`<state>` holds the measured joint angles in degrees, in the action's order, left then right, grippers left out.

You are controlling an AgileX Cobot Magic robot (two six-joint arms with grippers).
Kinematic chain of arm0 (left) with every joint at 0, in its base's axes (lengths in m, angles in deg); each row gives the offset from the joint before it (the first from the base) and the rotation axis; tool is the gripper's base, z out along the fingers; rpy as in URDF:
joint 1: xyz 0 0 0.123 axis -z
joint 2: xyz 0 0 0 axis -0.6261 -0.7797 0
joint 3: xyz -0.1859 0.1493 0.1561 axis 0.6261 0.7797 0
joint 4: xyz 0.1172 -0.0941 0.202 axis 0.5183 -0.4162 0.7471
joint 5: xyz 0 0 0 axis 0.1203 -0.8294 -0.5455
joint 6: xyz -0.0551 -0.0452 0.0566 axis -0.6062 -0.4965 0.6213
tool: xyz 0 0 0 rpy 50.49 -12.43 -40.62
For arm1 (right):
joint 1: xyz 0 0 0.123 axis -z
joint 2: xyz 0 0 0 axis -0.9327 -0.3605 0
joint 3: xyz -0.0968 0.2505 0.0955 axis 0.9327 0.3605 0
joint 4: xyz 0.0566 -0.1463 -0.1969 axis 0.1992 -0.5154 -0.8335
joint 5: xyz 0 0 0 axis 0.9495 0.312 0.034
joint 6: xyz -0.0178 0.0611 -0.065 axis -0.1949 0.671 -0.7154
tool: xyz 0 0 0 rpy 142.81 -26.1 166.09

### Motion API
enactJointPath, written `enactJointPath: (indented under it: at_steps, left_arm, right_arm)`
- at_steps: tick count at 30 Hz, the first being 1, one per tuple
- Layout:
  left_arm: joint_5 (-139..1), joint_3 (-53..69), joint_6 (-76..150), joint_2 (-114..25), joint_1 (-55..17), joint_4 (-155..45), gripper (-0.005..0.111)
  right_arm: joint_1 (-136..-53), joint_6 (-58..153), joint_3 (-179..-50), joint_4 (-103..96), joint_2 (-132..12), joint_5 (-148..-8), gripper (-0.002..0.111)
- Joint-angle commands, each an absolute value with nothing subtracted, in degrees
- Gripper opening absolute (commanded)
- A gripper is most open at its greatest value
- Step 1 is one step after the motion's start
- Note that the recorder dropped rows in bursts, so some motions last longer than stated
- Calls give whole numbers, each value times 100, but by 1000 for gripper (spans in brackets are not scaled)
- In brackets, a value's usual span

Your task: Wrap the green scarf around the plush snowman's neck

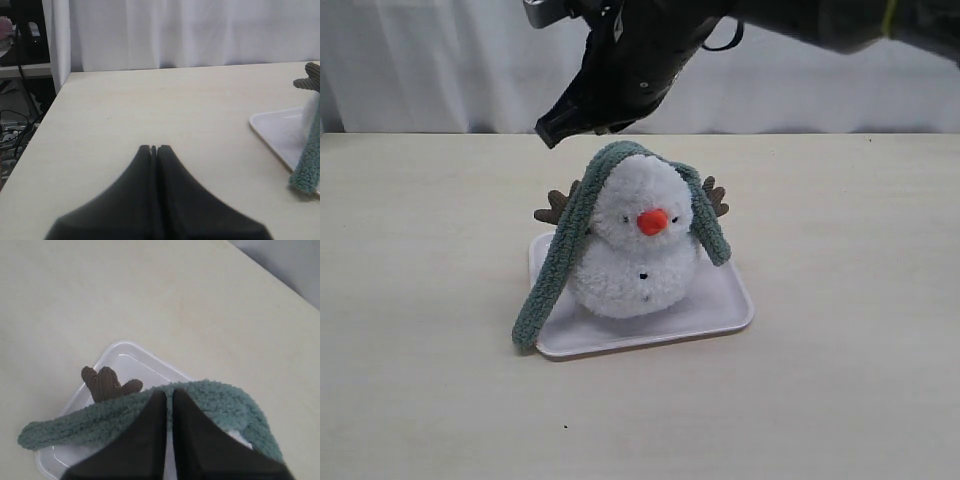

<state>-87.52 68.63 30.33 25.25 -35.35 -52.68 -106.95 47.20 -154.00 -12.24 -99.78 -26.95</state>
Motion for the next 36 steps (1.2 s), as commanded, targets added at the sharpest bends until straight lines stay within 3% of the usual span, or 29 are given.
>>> enactJointPath:
  at_steps: [1,23,36]
  left_arm:
    - [-8678,6877,3025,2543,-3536,-5281,0]
    - [-8678,6877,3025,2543,-3536,-5281,0]
    - [-8678,6877,3025,2543,-3536,-5281,0]
  right_arm:
    - [-10705,4774,-15644,-1212,-10358,-2593,4]
    - [-10705,4750,-15744,-1211,-11250,-2551,4]
    - [-10705,4750,-15754,-1166,-10798,-2765,4]
